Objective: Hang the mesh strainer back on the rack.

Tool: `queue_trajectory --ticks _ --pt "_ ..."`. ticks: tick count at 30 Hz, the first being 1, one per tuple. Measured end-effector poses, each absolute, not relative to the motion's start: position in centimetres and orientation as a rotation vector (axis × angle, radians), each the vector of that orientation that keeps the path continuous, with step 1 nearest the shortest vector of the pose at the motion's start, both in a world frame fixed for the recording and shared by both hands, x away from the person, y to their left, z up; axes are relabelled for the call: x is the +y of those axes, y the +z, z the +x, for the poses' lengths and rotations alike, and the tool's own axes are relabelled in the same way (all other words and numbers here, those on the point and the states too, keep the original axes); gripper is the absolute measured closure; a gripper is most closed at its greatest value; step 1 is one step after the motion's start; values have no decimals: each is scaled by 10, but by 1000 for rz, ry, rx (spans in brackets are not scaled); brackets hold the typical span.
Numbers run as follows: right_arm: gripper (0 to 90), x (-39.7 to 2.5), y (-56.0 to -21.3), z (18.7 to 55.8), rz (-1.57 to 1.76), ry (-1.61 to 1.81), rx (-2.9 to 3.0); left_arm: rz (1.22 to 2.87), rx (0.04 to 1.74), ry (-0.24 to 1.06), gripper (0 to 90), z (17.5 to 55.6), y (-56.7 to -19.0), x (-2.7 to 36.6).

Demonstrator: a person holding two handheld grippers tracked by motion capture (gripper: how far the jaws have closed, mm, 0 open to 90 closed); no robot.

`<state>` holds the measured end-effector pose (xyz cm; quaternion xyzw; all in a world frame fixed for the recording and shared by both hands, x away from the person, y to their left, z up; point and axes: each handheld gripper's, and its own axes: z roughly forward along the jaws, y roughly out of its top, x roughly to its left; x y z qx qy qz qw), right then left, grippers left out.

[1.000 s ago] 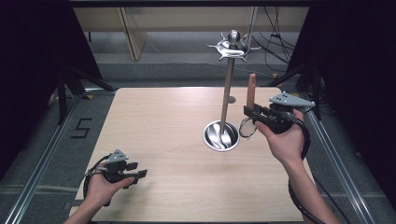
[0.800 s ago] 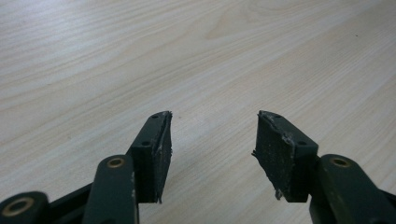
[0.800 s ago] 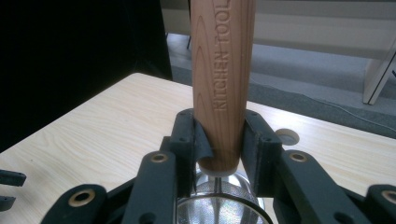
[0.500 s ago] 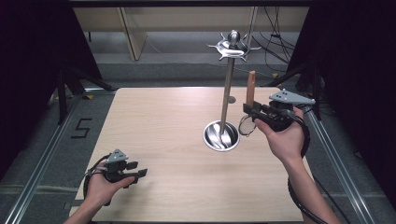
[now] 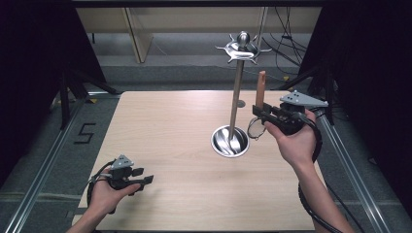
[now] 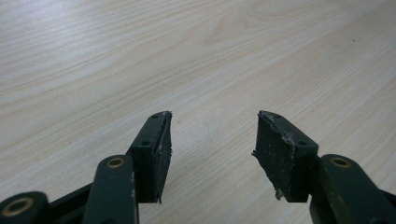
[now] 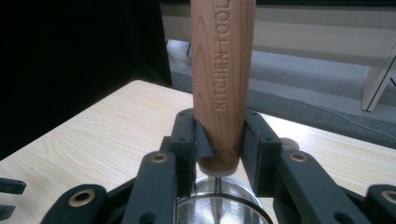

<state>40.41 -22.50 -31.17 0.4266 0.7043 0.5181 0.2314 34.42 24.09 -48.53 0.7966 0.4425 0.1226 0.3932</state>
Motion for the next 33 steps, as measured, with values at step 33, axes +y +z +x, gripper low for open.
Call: queue_trajectory --ticks 33 --pt "691 -221 -282 395 1090 1478 1905 2018 1117 300 448 345 -485 240"
